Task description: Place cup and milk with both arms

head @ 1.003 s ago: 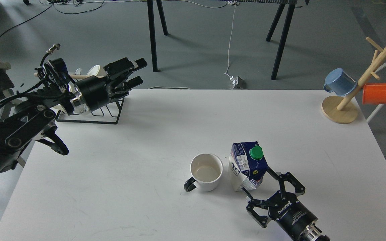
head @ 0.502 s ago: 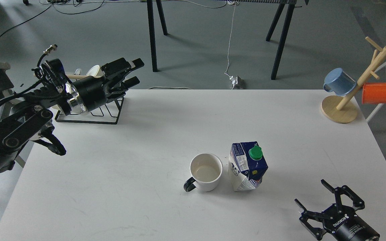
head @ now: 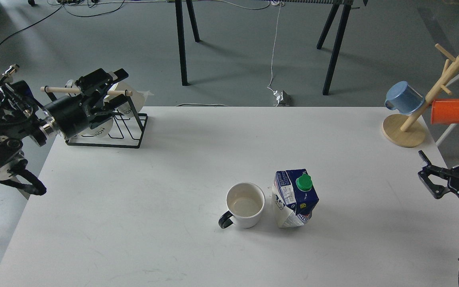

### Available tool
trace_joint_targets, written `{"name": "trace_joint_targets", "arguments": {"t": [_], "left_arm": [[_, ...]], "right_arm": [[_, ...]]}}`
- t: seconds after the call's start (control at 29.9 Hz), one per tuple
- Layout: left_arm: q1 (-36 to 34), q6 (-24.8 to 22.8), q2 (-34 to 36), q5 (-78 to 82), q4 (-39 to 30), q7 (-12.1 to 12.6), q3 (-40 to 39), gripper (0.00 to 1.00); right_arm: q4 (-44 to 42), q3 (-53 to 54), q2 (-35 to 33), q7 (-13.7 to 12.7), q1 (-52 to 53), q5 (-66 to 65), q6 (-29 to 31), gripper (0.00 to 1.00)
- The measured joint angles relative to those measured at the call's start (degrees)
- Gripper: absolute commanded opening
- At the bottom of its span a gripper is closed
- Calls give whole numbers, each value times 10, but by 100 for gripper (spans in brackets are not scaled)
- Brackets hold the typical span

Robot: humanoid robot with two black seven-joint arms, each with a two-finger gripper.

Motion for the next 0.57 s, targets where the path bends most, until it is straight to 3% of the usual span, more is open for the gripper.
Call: {"name": "trace_joint_targets", "arguments": {"t": [0.2,0.57], "left_arm": [[15,0,30,-76,-1,0,0,96],[22,0,42,-102,-1,0,-1,97]], "right_arm": [[-43,-81,1,1,110,-1,0,94],[-63,-94,-2,2,135,-2,0,94]]}}
